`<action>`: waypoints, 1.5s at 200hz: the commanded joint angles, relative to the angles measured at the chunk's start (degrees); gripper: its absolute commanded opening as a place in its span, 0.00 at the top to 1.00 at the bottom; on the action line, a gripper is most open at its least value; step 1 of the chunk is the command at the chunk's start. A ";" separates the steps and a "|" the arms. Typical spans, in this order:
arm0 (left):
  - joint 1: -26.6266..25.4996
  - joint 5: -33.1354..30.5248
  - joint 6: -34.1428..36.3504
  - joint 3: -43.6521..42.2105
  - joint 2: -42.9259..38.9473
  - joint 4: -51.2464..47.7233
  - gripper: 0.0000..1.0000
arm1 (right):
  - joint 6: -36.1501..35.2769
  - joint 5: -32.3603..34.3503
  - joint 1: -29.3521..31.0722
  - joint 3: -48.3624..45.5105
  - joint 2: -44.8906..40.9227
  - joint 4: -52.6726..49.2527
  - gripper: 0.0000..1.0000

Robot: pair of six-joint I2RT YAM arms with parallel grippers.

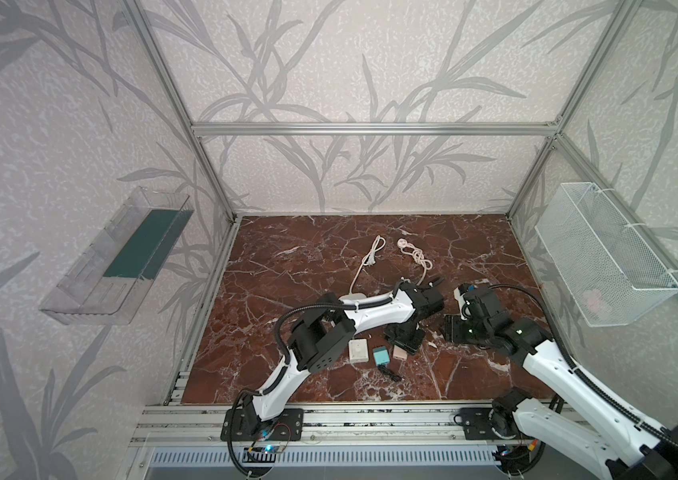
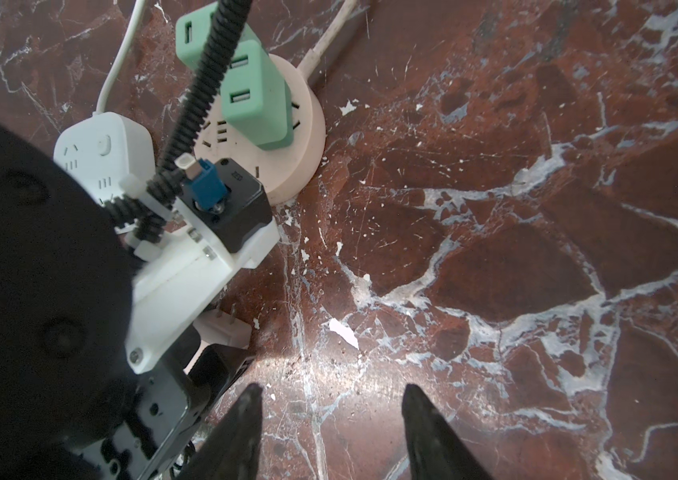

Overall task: Insert the plug
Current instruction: 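Lower left gripper and close it on the pink plug adapter, then lift the pink adapter with left gripper while right gripper moves toward it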

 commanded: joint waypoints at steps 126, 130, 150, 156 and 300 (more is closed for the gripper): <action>1.80 -1.64 1.65 2.31 -1.89 -0.93 1.00 | -0.90 -0.53 -0.53 -0.38 0.13 1.77 0.45; 1.84 -1.72 1.65 2.36 -2.18 -0.69 1.00 | -1.02 -0.43 -0.53 -0.24 0.13 1.86 0.46; 2.58 -2.60 0.70 3.21 -3.76 0.00 1.00 | -1.68 -0.40 -0.87 0.70 0.41 2.51 0.45; 2.84 -2.34 0.03 3.63 -4.40 0.28 1.00 | -1.86 -0.57 -0.96 1.24 0.75 2.67 0.46; 17.37 -5.25 -51.28 -26.21 -44.14 45.03 1.00 | -3.44 -9.90 -0.73 9.45 1.56 19.94 0.47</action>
